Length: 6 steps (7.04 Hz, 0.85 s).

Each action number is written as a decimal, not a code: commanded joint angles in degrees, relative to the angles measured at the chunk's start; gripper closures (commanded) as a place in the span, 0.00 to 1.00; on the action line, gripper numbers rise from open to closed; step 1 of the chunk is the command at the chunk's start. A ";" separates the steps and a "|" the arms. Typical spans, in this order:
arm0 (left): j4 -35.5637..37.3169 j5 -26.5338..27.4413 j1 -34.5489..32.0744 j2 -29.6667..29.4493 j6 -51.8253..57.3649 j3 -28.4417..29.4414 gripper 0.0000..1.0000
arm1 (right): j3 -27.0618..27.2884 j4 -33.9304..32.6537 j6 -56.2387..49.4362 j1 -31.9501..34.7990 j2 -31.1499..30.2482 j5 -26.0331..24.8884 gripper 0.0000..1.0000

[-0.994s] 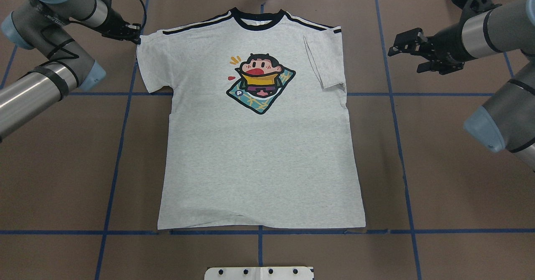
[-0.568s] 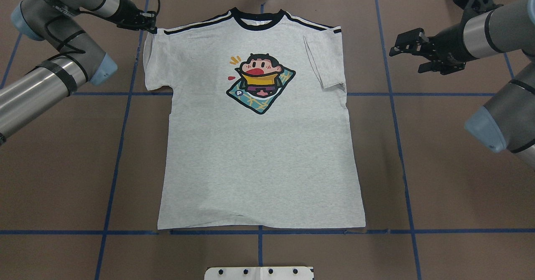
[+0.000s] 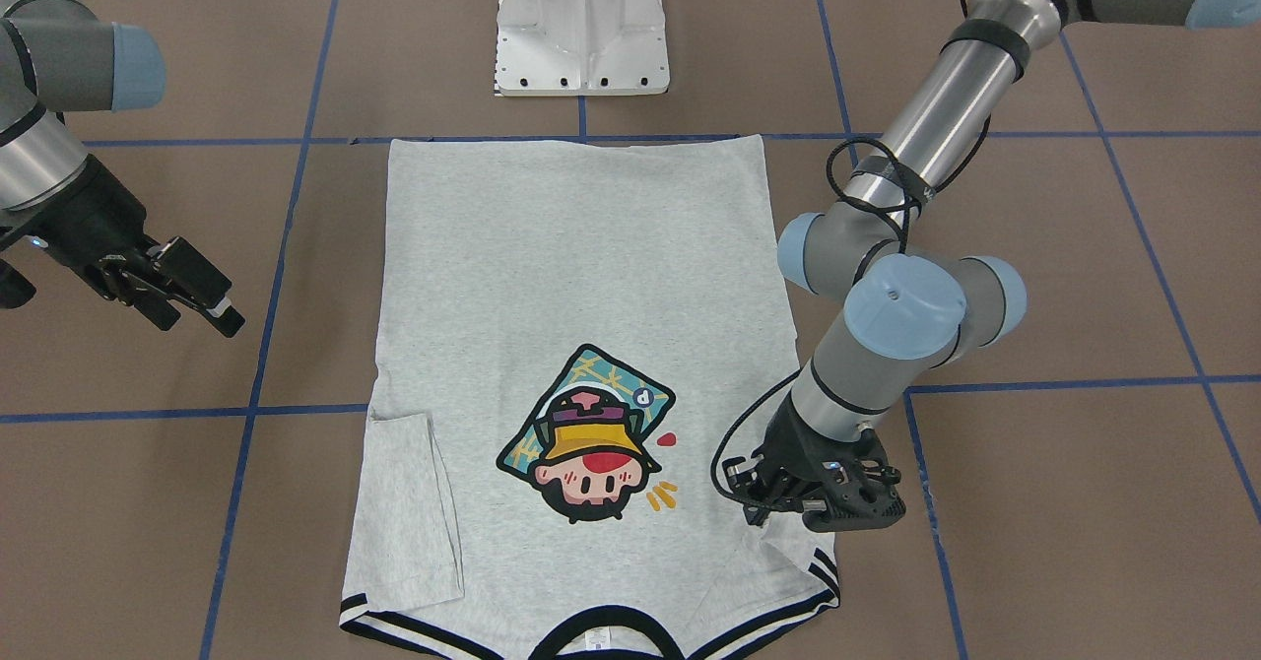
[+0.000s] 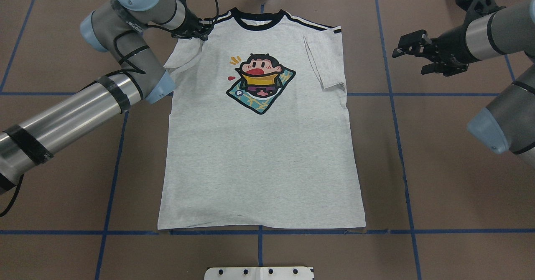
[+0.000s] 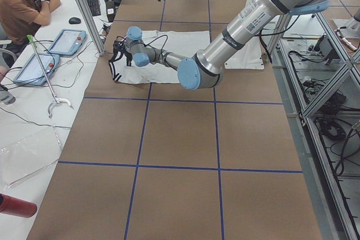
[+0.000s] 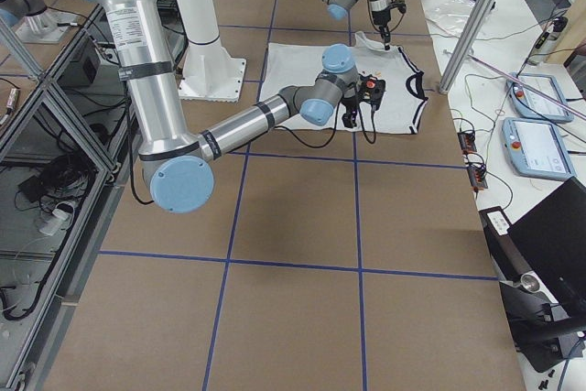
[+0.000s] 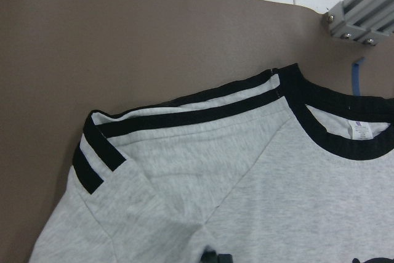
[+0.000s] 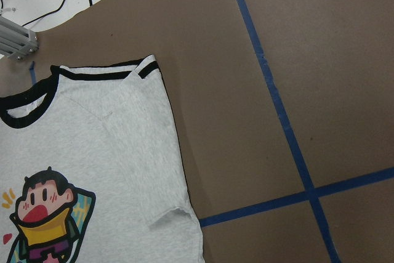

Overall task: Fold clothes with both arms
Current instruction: 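Fold the sleeve nearest the left gripper inward toward the shirt center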

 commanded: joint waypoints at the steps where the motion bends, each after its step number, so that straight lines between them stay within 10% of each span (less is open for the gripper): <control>1: -2.65 4.70 0.59 -3.27 -0.38 6.01 1.00 | -0.32 -0.01 0.00 -0.15 0.08 -0.15 0.00; 2: -3.27 5.06 0.85 -3.45 -0.38 6.64 1.00 | -0.50 -0.09 0.00 -0.24 0.35 -0.76 0.00; 4: -4.42 5.33 1.47 -3.45 -0.38 6.82 0.34 | -0.77 -0.18 0.00 -0.51 0.70 -1.38 0.00; 6: -4.78 4.80 1.64 -0.22 -0.38 -0.16 0.27 | -0.25 -5.41 0.96 -3.31 2.71 -6.81 0.00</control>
